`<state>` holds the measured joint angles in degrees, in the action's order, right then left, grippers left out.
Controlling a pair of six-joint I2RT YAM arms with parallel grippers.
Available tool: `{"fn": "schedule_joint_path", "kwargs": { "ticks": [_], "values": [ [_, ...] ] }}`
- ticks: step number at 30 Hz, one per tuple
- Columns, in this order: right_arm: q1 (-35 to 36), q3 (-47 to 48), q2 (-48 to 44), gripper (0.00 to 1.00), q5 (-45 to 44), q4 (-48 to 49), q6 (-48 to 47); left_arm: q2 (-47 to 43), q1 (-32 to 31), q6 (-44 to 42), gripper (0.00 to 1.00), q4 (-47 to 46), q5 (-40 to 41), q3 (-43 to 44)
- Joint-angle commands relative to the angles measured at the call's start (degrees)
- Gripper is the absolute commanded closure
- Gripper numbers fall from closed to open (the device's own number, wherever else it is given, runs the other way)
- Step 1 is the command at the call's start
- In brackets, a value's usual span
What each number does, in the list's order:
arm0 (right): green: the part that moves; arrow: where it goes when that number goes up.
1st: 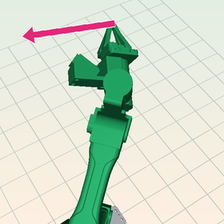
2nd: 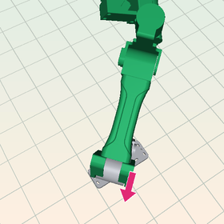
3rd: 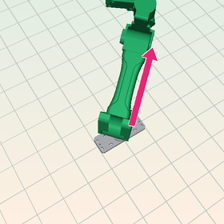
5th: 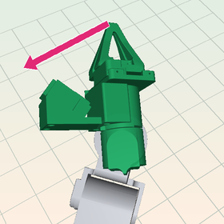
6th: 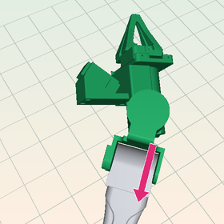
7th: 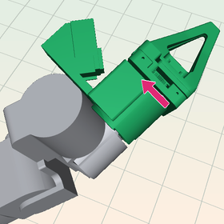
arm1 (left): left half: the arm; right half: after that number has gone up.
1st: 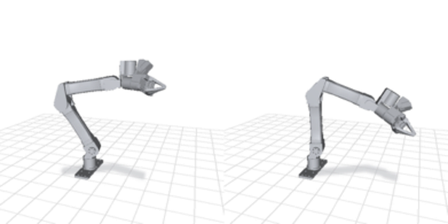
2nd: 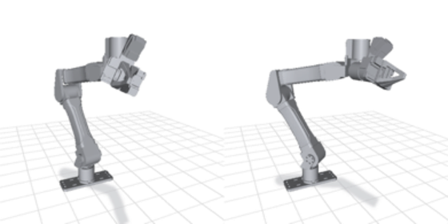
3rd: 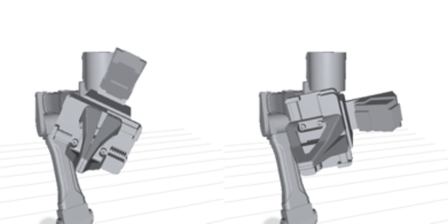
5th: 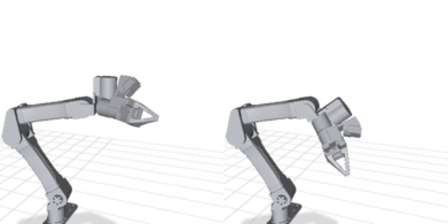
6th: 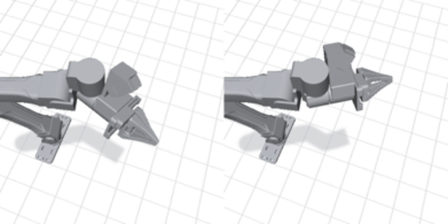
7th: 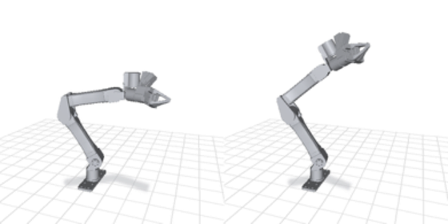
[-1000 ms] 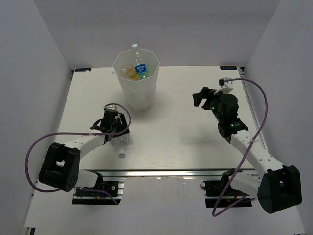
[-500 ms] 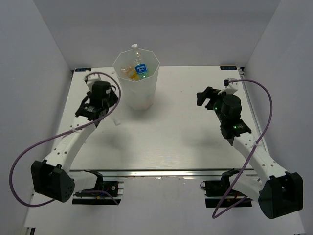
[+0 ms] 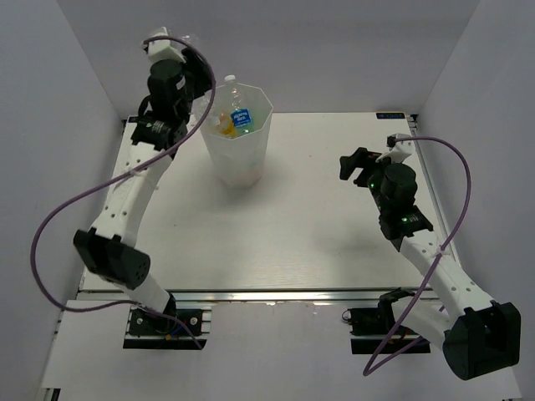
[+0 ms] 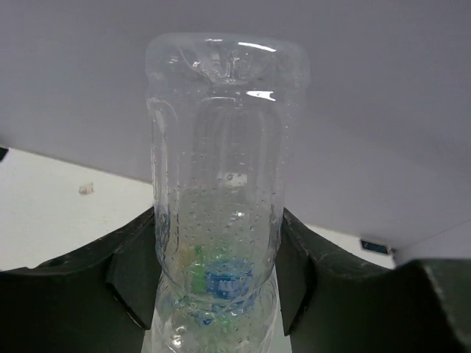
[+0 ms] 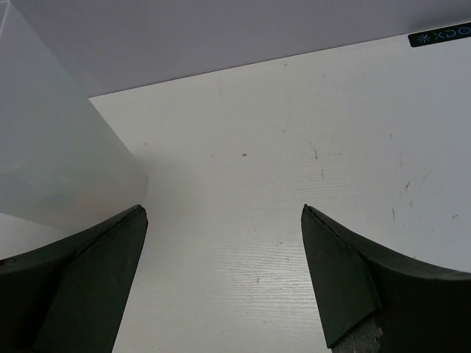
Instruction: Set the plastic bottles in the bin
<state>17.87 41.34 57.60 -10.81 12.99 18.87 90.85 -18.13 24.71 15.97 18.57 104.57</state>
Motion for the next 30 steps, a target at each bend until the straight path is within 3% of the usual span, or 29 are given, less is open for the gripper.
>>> {"fn": "schedule_joint_path", "kwargs": {
  "ticks": [1, 5, 7, 8, 9, 11, 13, 19, 21, 23, 26, 30],
  "values": [
    [-0.38, -0.82, -1.44, 0.11, -0.88, 1.42, -0.86, 6.16, -0.15, -1.42, 0.67, -0.85, -3.97, 2.2],
    [-0.38, -0.12, -0.04, 0.11, -0.27, 0.9, -0.77, 11.28, -0.85, -0.54, 0.67, 0.64, -7.4, 5.29],
    [-0.38, 0.14, 0.49, 0.11, 0.0, 0.72, -0.77, 11.72, -1.12, -0.54, 0.61, 0.56, -6.97, 4.59],
    [-0.38, 0.14, 0.49, 0.1, 0.08, 0.72, -0.77, 11.63, -1.2, -0.71, 0.52, 0.64, -6.88, 4.5],
    [-0.38, 0.05, 0.49, 0.11, -0.09, 0.72, -0.68, 11.46, -1.29, -0.8, 0.29, 0.99, -6.53, 4.41],
    [-0.38, 0.05, 0.58, 0.11, -0.35, 0.8, -0.68, 10.5, -1.29, -1.15, 0.21, 1.35, -6.09, 3.89],
    [-0.38, 0.05, 0.4, 0.11, -0.88, 0.63, -0.59, 9.44, -1.38, -1.33, 0.02, 1.17, -6.44, 3.18],
    [-0.46, 0.32, 0.05, 0.11, -2.29, -0.16, -0.68, 5.84, -1.38, -2.12, 0.02, 3.97, -5.04, 5.9],
    [-0.47, 0.41, -0.03, 0.11, -2.9, -0.34, -0.77, 4.17, -1.38, -3.09, 0.02, 5.3, -1.88, 6.26],
    [-0.47, 0.41, -0.04, 0.11, -3.69, -0.78, -0.77, 2.94, -1.21, -3.79, 0.02, 7.23, 6.28, 5.21],
    [-0.55, 0.84, 0.49, 0.11, -5.27, -1.65, -1.47, -0.31, 3.59, -0.13, 0.02, 9.78, 9.56, -0.05],
    [-0.55, 1.81, 1.19, 0.11, -7.47, -3.33, -2.0, -6.99, 14.6, 7.53, 0.02, 6.89, 1.83, -16.12]
  ]
}}
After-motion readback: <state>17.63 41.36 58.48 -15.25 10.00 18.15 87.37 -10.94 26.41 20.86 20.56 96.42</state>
